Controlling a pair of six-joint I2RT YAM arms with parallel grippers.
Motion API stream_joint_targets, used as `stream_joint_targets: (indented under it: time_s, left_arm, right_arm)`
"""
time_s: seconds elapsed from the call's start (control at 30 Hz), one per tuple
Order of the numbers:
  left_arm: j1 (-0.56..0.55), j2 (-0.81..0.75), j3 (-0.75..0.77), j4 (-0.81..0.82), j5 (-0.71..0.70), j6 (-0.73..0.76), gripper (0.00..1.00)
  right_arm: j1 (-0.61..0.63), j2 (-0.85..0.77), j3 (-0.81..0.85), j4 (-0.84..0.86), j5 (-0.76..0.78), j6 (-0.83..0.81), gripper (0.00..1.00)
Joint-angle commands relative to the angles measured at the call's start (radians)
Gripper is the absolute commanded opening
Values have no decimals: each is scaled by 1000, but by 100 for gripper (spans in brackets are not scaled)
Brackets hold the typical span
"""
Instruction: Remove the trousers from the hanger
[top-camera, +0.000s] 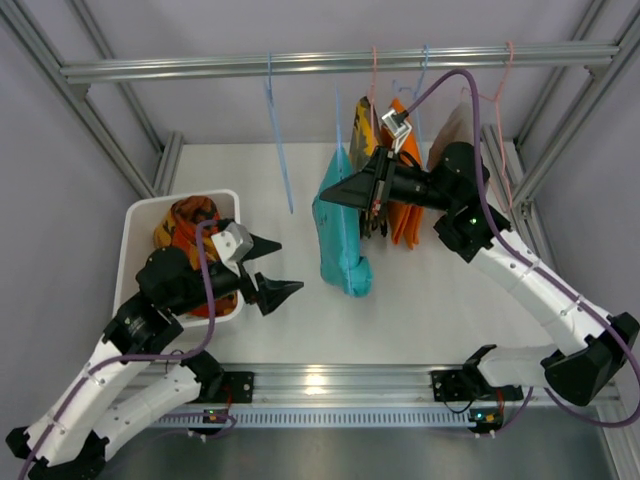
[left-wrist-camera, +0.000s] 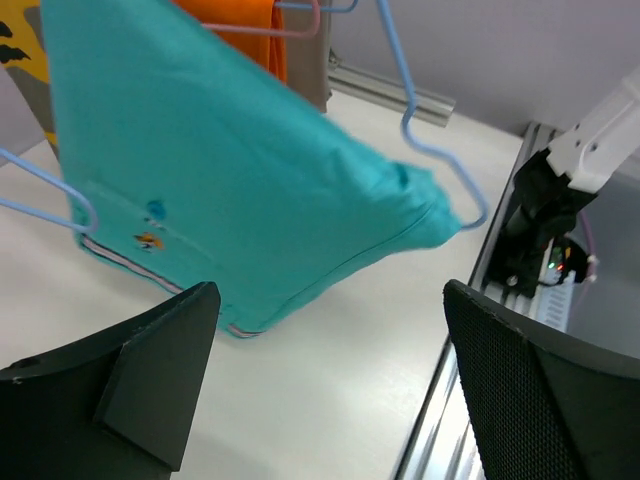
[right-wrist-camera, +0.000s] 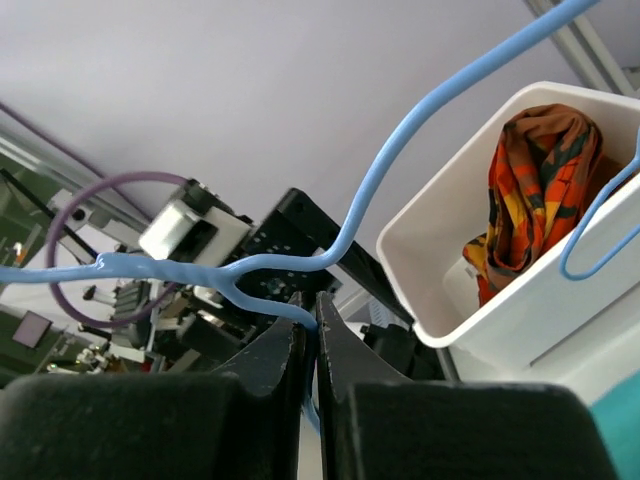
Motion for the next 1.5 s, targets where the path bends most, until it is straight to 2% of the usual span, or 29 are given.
stream_joint_targets:
  time_s: [0.0, 0.17, 0.3, 0.4, 0.5, 0.53, 0.6, 0.63, 0.73, 1.0, 1.23, 1.33, 1.43, 1.47]
  left_arm:
    - [-4, -29, -81, -47, -14, 160, 98]
    - [-5, -43, -170, 26, -13, 258, 99]
    - [-50, -26, -217, 123, -118, 344, 98]
    - [-143, -20, -253, 218, -242, 413, 98]
    - [-287, -15, -279, 313, -363, 447, 98]
    - [-321, -5, -299, 359, -470, 456, 98]
    - [-393, 9, -323, 423, -571, 502, 98]
    - [-460, 15, -339, 452, -611, 518, 98]
    - [-531, 29, -388, 554, -664, 561, 99]
    - [-539, 189, -373, 781, -800, 601, 99]
    - [-536, 247, -351, 822, -840, 570, 98]
    - [-507, 243, -345, 807, -850, 550, 90]
    - [-475, 226, -328, 758, -848, 516, 71]
    - [-470, 220, -316, 732, -840, 512, 57]
  right_arm:
    - [14, -56, 17, 157, 0, 10, 0]
    - [15, -52, 49, 103, 28, 33, 0]
    - [14, -38, 93, 63, 57, 57, 0]
    - [11, -24, 113, 37, 71, 88, 0]
    - [6, -12, 130, 6, 88, 120, 0]
    - [6, -4, 136, 2, 89, 126, 0]
    - [1, 3, 167, -24, 100, 145, 0]
    - [1, 11, 178, -37, 104, 149, 0]
    - [-5, 25, 213, -75, 115, 172, 0]
    - [-29, 20, 239, -112, 111, 226, 0]
    - [-37, 16, 245, -110, 106, 245, 0]
    - [-40, 11, 247, -112, 106, 244, 0]
    - [-40, 8, 242, -113, 108, 237, 0]
    - [-42, 8, 239, -113, 108, 237, 0]
